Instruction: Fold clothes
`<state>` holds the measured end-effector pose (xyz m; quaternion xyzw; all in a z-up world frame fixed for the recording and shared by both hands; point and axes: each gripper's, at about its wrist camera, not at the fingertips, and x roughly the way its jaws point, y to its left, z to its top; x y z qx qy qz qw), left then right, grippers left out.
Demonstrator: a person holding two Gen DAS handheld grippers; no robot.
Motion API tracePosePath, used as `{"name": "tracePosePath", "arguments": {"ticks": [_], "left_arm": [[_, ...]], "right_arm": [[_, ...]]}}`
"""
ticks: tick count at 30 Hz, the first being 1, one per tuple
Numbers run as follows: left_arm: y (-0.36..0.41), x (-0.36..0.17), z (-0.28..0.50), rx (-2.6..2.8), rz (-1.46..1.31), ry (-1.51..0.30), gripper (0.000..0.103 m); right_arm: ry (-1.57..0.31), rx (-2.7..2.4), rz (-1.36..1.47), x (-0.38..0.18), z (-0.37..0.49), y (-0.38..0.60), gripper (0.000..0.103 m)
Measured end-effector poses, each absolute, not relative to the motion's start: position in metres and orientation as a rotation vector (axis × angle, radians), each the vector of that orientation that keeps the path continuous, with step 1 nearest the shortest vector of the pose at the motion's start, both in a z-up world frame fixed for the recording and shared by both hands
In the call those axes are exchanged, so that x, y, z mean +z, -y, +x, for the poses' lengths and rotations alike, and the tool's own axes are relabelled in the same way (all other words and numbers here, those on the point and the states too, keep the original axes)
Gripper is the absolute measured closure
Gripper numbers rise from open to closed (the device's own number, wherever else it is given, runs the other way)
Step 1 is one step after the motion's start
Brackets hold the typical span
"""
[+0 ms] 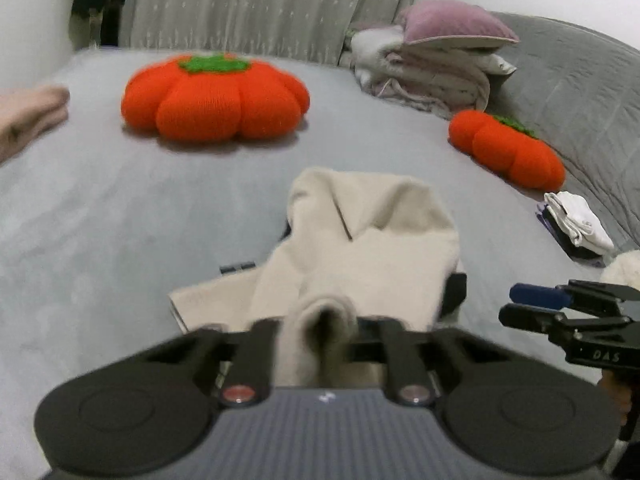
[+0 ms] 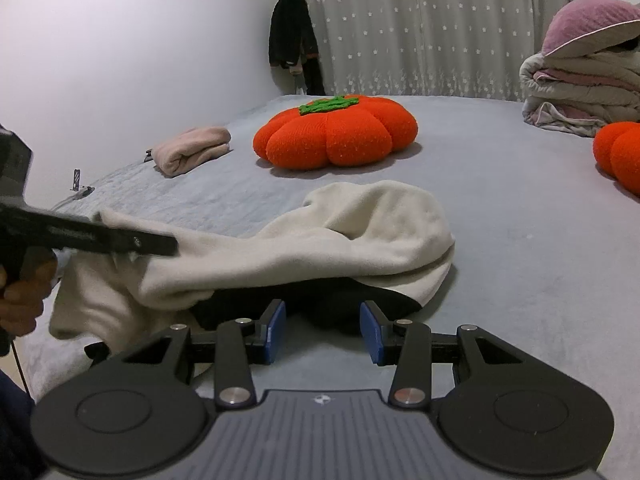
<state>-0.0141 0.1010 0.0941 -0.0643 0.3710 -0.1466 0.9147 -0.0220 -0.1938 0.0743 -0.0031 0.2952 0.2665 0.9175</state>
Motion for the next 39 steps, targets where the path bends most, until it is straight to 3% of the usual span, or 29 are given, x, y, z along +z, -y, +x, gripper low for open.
{"name": "tracePosePath", "arguments": {"ticks": [17, 34, 35, 37, 38, 39], "left_arm": [[-0.028, 0.104, -0.071, -0.730, 0.020, -0.619, 0.094], [0.000, 0.086, -0.108, -1.010, 0.145, -0.627, 0.090], [-0.001, 0.085, -0.107, -1.006, 0.141, -0.634, 0.085], [-0.008, 0.089, -0.106, -1.001, 0.113, -0.632, 0.070], [-0.011, 0.092, -0.105, -0.994, 0.099, -0.626, 0.052], [-0.013, 0.095, -0.102, -0.976, 0.085, -0.617, 0.042]], "right_arm": [[-0.670, 0.455, 0.126, 0.072, -0.005, 0.213, 0.061], [-0.892, 0.317, 0.672, 0.021, 0.038, 0.265, 0.061], [-0.882, 0.326, 0.660, 0.023, 0.038, 0.263, 0.062], [-0.863, 0.351, 0.609, 0.027, 0.036, 0.256, 0.076], [-0.855, 0.361, 0.579, 0.029, 0.035, 0.252, 0.086], [-0.849, 0.368, 0.546, 0.032, 0.034, 0.247, 0.089]]}}
